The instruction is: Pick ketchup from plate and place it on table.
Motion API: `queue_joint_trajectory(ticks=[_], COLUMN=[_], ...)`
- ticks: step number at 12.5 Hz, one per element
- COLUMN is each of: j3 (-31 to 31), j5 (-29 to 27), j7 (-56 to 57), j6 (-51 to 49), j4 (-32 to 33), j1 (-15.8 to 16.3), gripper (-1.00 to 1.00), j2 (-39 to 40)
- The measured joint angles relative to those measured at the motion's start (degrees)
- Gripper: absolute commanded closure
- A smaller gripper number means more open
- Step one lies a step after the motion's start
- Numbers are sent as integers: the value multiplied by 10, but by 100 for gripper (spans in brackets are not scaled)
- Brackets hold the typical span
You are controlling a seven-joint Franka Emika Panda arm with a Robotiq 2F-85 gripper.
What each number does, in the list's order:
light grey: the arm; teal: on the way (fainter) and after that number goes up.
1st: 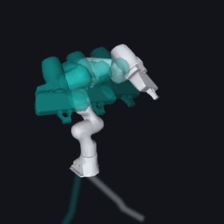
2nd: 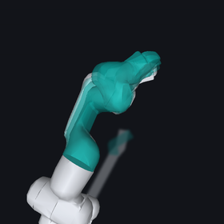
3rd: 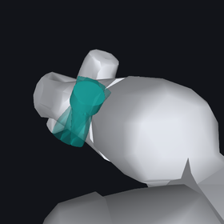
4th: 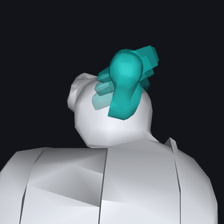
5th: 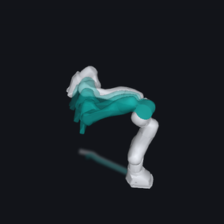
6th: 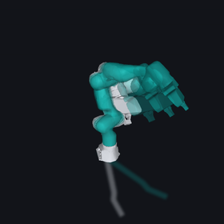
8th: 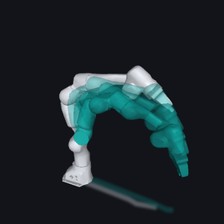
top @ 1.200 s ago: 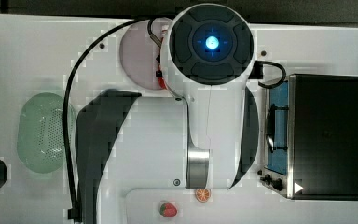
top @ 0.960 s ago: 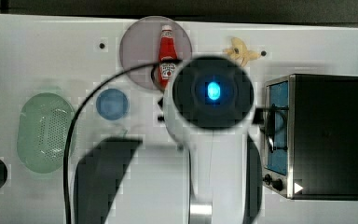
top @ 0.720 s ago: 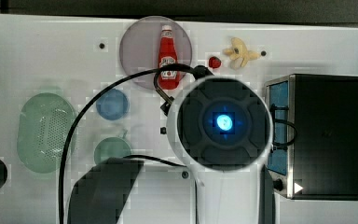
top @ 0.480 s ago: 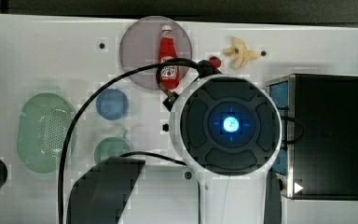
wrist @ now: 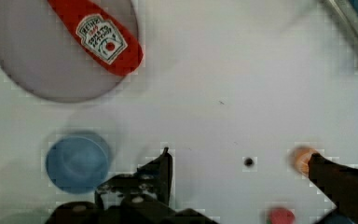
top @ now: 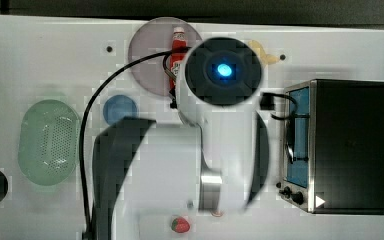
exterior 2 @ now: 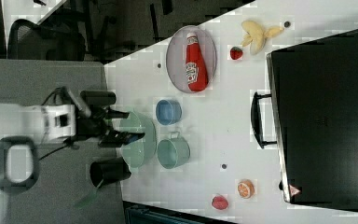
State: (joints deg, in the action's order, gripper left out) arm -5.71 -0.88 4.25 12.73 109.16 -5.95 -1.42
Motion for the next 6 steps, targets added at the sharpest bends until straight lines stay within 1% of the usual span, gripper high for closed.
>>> queue_joint_trajectory(ticks=[3, 6], j3=[-7, -9], j5=[0, 3], j7=[33, 84], j6=[50, 97], j4=[0, -4], j1=[7, 10], gripper=[-100, -100], j2=[71, 121])
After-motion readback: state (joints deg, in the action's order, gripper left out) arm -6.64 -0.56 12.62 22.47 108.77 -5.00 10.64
